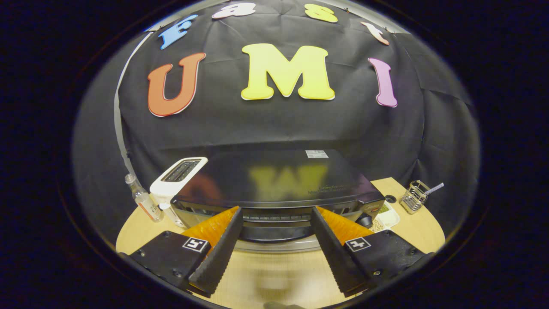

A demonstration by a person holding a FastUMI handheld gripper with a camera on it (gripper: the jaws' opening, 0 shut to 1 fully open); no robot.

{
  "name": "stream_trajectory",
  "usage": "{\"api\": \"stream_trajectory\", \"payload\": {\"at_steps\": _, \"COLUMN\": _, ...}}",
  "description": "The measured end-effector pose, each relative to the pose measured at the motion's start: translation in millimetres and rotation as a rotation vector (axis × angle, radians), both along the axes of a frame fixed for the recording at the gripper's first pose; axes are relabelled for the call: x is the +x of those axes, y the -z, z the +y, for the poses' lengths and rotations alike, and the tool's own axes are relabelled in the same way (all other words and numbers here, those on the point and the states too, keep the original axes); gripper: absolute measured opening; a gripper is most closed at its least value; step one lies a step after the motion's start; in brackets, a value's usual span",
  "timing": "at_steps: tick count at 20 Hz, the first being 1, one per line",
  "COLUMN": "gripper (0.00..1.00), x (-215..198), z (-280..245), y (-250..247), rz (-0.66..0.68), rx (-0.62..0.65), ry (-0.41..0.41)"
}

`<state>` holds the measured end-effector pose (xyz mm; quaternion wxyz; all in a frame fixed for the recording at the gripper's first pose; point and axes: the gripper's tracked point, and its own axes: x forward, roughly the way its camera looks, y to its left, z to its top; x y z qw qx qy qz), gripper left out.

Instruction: Open the toaster oven, put the food inside, and close the toaster oven door.

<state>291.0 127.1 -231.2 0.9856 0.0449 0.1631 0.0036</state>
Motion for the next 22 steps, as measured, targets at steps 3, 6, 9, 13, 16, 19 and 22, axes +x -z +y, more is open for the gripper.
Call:
{"api": "stream_trajectory", "payload": {"at_steps": 3, "gripper": 1.0, "x": -17, "z": 1, "y": 7, "rz": 0.012, "rx": 0.0, "ry": 0.009}}
{"api": "stream_trajectory", "payload": {"at_steps": 6, "gripper": 1.0, "x": -34, "z": 1, "y": 15, "rz": 0.025, "rx": -0.023, "ry": 0.007}}
{"api": "stream_trajectory", "payload": {"at_steps": 9, "gripper": 1.0, "x": -49, "z": 1, "y": 24, "rz": 0.033, "rx": -0.034, "ry": 0.0}}
{"api": "stream_trajectory", "payload": {"at_steps": 13, "gripper": 1.0, "x": -69, "z": 3, "y": 39, "rz": 0.044, "rx": -0.062, "ry": -0.009}}
{"api": "stream_trajectory", "payload": {"at_steps": 16, "gripper": 1.0, "x": -82, "z": 2, "y": 53, "rz": 0.06, "rx": -0.08, "ry": -0.021}}
{"api": "stream_trajectory", "payload": {"at_steps": 19, "gripper": 1.0, "x": -93, "z": 3, "y": 68, "rz": 0.093, "rx": -0.094, "ry": -0.029}}
{"api": "stream_trajectory", "payload": {"at_steps": 22, "gripper": 1.0, "x": -102, "z": 3, "y": 81, "rz": 0.126, "rx": -0.102, "ry": -0.037}}
